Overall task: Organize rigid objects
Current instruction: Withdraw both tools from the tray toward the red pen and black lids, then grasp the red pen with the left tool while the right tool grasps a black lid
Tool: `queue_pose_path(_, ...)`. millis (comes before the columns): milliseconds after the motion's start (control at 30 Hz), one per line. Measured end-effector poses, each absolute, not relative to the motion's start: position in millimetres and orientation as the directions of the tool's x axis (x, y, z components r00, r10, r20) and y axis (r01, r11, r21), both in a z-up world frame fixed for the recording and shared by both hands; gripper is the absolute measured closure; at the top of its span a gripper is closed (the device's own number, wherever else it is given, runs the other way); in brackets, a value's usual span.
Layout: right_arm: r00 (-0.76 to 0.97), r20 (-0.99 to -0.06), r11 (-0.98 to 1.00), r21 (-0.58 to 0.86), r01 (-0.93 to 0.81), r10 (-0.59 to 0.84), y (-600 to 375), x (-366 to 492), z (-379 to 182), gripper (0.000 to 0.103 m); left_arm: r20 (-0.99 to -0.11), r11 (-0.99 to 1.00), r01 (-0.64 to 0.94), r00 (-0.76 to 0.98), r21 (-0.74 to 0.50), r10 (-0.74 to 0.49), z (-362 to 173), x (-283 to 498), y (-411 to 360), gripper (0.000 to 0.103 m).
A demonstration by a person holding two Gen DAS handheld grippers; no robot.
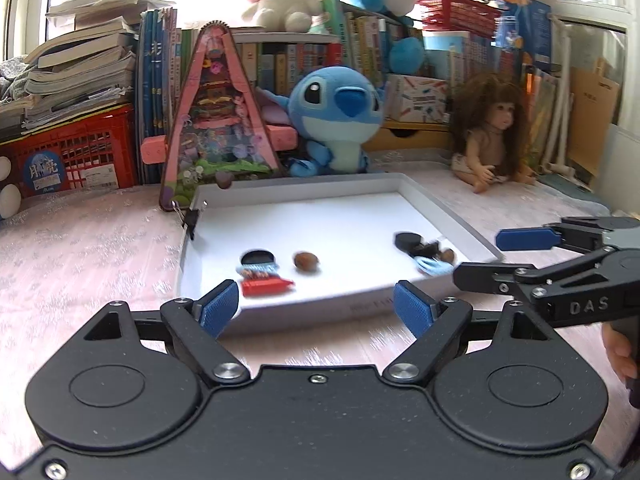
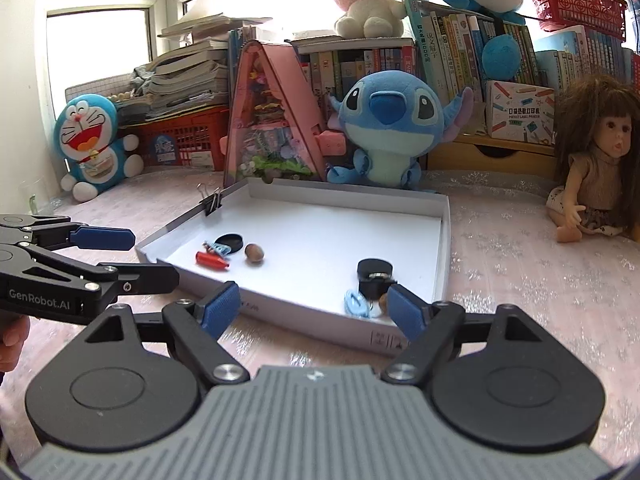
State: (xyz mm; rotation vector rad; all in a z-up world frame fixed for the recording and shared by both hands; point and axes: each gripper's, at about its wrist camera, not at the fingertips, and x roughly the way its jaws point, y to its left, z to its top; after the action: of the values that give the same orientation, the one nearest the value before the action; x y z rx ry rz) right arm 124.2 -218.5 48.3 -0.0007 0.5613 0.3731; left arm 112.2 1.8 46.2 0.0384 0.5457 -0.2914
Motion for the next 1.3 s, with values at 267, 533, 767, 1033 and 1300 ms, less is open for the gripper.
queue_pose_path(267,0.781,-0.506,0.922,0.081,-0.378,0.365,-219,90,42,0.013,-0.506,0.941,0.338,0.807,-0.024,-0.303,37,65,-2,0.019)
queue_pose_path(533,0.769,-0.513,0.915,0.092,-0.393,0.382,-220,66,32,0.012,-0.518,0.932,0.362,0.791,-0.031,-0.325,25,32,0,0.019)
queue_pose_path(767,0.758,-0.526,0.910,0.079,-0.408,0.386,-216,51,22,0.011,-0.527,0.931,0.364,0.787,-0.025,-0.322,12,15,3,0.019)
queue_pose_path(1033,0.745,-0.534,0.901,0.074,-0.428,0.399,-210,40,14,0.011,-0.529,0.919,0.393,0.775,-0.023,-0.345,6,2,2,0.019)
queue_pose_path(1300,0.734,-0.544,0.893,0.065,-0.446,0.406,-205,36,10,0.011,-0.547,0.901,0.431,0.743,-0.049,-0.385,-1,-5,2,0.024)
